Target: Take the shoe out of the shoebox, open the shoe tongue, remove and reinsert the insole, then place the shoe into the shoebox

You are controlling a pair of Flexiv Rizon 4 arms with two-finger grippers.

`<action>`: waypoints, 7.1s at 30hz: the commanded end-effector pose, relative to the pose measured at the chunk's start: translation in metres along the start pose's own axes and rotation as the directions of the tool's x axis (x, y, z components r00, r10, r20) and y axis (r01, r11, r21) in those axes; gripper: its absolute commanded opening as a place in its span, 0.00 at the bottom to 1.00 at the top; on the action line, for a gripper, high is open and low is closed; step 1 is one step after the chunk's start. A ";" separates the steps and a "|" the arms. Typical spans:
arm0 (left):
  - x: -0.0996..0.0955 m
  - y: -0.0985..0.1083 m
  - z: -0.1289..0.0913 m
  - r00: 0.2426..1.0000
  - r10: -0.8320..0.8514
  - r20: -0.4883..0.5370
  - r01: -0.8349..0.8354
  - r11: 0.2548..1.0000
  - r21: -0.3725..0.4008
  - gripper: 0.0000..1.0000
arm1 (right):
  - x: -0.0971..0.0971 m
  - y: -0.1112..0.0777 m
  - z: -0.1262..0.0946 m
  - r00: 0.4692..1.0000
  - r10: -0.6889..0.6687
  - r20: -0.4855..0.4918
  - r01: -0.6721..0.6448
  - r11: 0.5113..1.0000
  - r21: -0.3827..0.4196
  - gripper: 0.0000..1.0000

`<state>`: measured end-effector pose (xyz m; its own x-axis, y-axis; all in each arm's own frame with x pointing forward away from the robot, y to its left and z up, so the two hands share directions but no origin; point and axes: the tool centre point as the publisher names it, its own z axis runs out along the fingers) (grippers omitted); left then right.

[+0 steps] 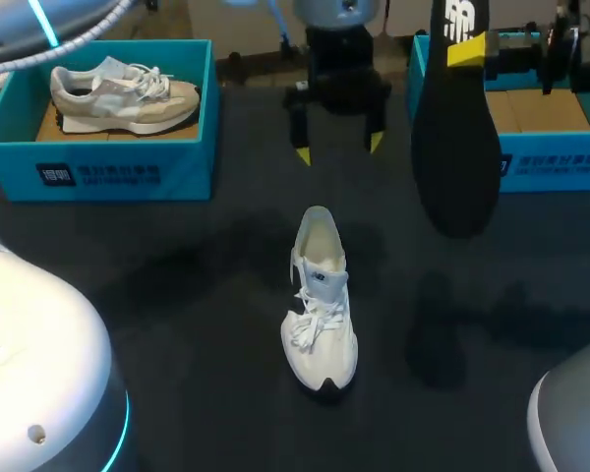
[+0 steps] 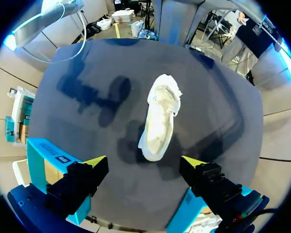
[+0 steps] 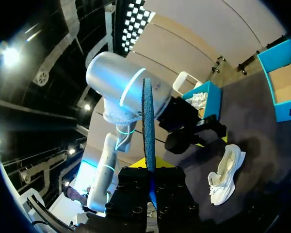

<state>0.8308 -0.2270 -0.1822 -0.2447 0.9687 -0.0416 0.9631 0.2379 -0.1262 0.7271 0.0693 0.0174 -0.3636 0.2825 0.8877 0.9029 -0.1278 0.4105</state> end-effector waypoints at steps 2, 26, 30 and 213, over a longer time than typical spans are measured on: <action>0.025 -0.002 -0.018 0.978 0.010 0.208 -0.007 1.000 -0.017 1.00 | -0.010 0.008 0.001 1.000 0.020 -0.006 -0.020 1.000 0.007 0.00; 0.077 0.011 -0.080 0.849 0.109 0.516 -0.062 0.992 -0.108 1.00 | -0.046 0.046 0.048 0.973 0.229 -0.020 -0.227 0.972 0.056 0.00; 0.087 0.019 -0.090 0.808 0.142 0.572 -0.091 0.989 -0.118 1.00 | -0.053 0.053 0.054 0.963 0.270 -0.012 -0.269 0.962 0.046 0.00; 0.061 -0.026 -0.103 0.002 0.170 0.985 -0.257 0.952 -0.164 0.00 | -0.075 0.048 0.159 0.879 0.471 -0.073 -0.449 0.869 0.208 1.00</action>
<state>0.8015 -0.1661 -0.0797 0.0503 -0.0239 -0.9984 0.9987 -0.0099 0.0506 0.8396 0.2021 -0.0662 0.0956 0.1098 0.9893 0.9951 -0.0366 -0.0921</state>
